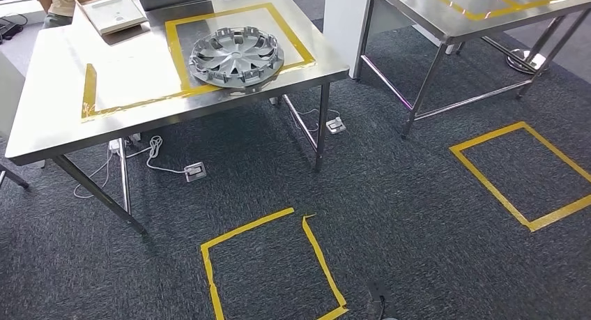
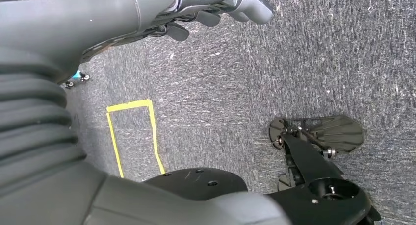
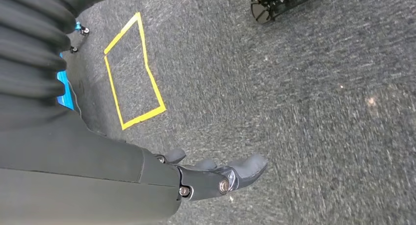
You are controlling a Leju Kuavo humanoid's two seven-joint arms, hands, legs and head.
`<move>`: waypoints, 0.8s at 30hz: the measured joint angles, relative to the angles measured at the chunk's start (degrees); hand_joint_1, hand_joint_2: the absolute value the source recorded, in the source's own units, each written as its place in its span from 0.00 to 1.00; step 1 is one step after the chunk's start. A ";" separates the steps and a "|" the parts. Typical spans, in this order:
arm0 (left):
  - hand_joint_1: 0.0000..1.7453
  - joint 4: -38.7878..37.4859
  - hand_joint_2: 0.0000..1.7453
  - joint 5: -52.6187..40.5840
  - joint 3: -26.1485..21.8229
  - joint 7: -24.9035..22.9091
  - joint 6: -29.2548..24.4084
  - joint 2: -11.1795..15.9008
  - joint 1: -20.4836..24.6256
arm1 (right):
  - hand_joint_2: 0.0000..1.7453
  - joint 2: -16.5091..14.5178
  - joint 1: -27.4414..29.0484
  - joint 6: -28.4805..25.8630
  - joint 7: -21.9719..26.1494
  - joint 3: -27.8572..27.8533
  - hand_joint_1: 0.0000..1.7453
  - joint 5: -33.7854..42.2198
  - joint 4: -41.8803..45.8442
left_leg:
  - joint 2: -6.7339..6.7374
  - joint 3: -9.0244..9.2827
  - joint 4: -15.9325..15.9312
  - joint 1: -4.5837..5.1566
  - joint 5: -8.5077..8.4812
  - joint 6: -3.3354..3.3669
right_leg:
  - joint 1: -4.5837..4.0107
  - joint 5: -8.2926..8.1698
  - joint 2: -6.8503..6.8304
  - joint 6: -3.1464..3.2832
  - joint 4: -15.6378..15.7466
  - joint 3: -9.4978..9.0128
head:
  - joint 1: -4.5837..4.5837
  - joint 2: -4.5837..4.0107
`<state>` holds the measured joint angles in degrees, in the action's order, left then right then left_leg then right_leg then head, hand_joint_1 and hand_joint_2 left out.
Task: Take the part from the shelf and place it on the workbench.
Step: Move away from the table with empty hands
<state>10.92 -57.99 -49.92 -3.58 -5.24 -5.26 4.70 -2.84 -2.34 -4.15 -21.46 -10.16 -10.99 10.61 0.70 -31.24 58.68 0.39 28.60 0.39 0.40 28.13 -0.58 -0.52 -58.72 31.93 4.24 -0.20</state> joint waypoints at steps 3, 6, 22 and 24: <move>0.00 0.70 1.00 4.28 3.31 0.08 0.31 0.33 -0.84 | 1.00 -0.08 0.75 0.08 1.51 0.02 0.00 0.79 0.09 | -0.01 -0.03 -0.34 -0.01 -0.35 -0.55 | 0.00 -0.18 -0.02 0.29 -0.03 0.19 | 0.01 0.00; 0.00 1.45 1.00 8.80 6.51 0.25 0.75 0.72 -1.79 | 0.25 -0.09 1.50 0.31 3.19 0.02 0.00 1.63 0.48 | 0.00 -0.07 -0.44 -0.02 -0.55 -0.84 | -0.01 -0.27 -0.03 0.43 -0.06 0.28 | 0.01 0.00; 0.00 6.56 0.00 34.46 27.66 1.97 2.95 2.94 -7.73 | 0.00 0.44 6.40 2.20 12.75 3.69 0.00 6.45 5.61 | 0.00 -0.21 -0.35 0.02 -0.67 -0.93 | 0.09 -0.48 -0.01 0.38 -0.03 0.33 | 0.02 0.00; 0.00 7.17 0.00 37.58 30.20 2.18 3.16 3.19 -8.47 | 0.00 0.59 7.02 2.43 13.92 4.35 0.00 7.04 6.28 | 0.00 -0.22 -0.35 0.02 -0.66 -0.92 | 0.10 -0.49 -0.01 0.36 -0.02 0.33 | 0.02 0.00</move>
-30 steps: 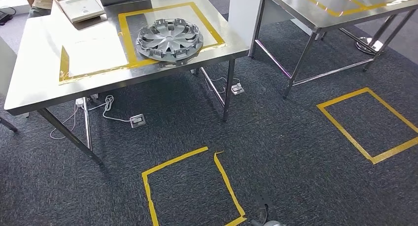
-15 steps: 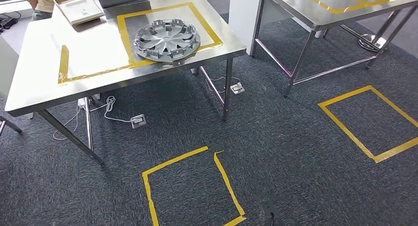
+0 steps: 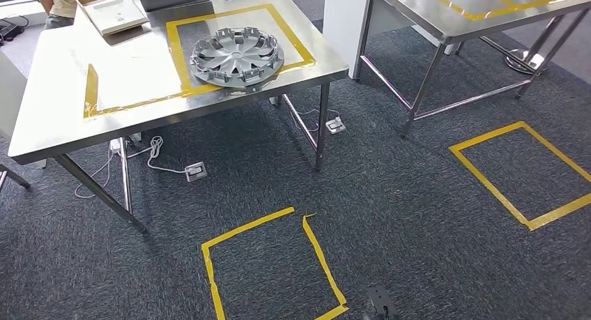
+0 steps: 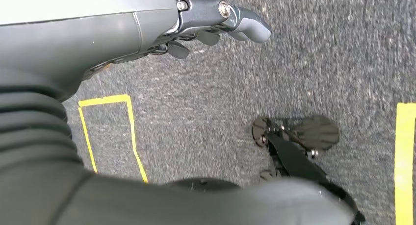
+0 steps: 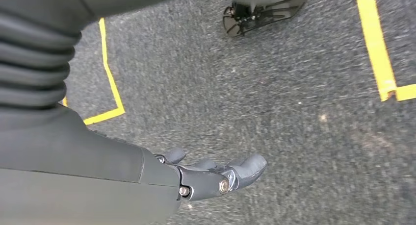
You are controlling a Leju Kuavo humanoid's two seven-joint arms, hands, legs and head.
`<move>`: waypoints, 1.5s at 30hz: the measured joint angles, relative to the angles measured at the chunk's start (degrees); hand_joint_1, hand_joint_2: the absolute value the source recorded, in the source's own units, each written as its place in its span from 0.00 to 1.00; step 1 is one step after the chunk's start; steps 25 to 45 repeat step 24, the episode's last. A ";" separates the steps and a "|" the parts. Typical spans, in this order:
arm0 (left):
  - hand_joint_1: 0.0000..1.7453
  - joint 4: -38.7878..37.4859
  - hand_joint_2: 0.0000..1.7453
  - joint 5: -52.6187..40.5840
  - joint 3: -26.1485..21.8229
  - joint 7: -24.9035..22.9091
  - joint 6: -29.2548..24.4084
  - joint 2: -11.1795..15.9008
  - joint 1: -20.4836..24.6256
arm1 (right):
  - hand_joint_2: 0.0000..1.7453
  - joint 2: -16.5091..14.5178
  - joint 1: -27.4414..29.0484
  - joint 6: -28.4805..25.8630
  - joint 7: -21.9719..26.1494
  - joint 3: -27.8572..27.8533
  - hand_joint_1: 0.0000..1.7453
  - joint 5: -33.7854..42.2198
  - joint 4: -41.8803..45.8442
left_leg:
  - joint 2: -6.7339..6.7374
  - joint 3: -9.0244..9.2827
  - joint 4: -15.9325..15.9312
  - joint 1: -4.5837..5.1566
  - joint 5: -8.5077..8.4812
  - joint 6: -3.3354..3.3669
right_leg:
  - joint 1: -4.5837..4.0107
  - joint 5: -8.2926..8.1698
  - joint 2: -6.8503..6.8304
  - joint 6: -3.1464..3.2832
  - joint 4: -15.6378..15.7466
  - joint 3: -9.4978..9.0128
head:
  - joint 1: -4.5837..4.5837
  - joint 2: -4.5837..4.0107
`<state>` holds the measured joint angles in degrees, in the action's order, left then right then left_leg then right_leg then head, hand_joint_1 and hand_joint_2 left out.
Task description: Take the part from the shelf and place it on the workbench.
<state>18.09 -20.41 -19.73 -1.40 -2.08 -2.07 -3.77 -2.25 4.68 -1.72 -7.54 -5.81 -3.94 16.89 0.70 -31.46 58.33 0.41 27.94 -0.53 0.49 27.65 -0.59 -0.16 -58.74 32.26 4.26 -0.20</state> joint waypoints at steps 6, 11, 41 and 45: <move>0.00 1.72 0.00 9.16 7.26 0.60 0.86 0.70 -2.01 | 0.00 0.43 1.68 0.73 3.41 1.85 0.00 1.74 1.90 | 0.00 -0.02 0.01 0.00 0.00 0.01 | 0.09 -0.01 0.00 -0.01 0.02 0.02 | 0.00 0.00; 0.00 3.44 0.00 16.76 12.98 1.10 1.44 1.34 -3.25 | 0.00 0.85 3.43 1.38 6.20 3.33 0.00 3.16 3.15 | 0.14 0.01 0.33 0.18 0.10 0.28 | 0.19 -0.12 0.21 -0.21 0.15 0.22 | -0.02 0.00; 0.00 18.36 0.00 20.30 17.16 1.62 1.86 1.90 5.27 | 0.00 1.70 14.56 1.66 7.41 4.45 0.00 3.94 -7.44 | -0.68 -1.17 -0.66 -0.65 -1.60 1.76 | 0.61 8.61 0.46 -2.23 -15.42 6.88 | 0.39 0.00; 0.00 18.36 0.00 20.30 17.16 1.62 1.86 1.90 5.27 | 0.00 1.70 14.56 1.66 7.41 4.45 0.00 3.94 -7.44 | -0.68 -1.17 -0.66 -0.65 -1.60 1.76 | 0.61 8.61 0.46 -2.23 -15.42 6.88 | 0.39 0.00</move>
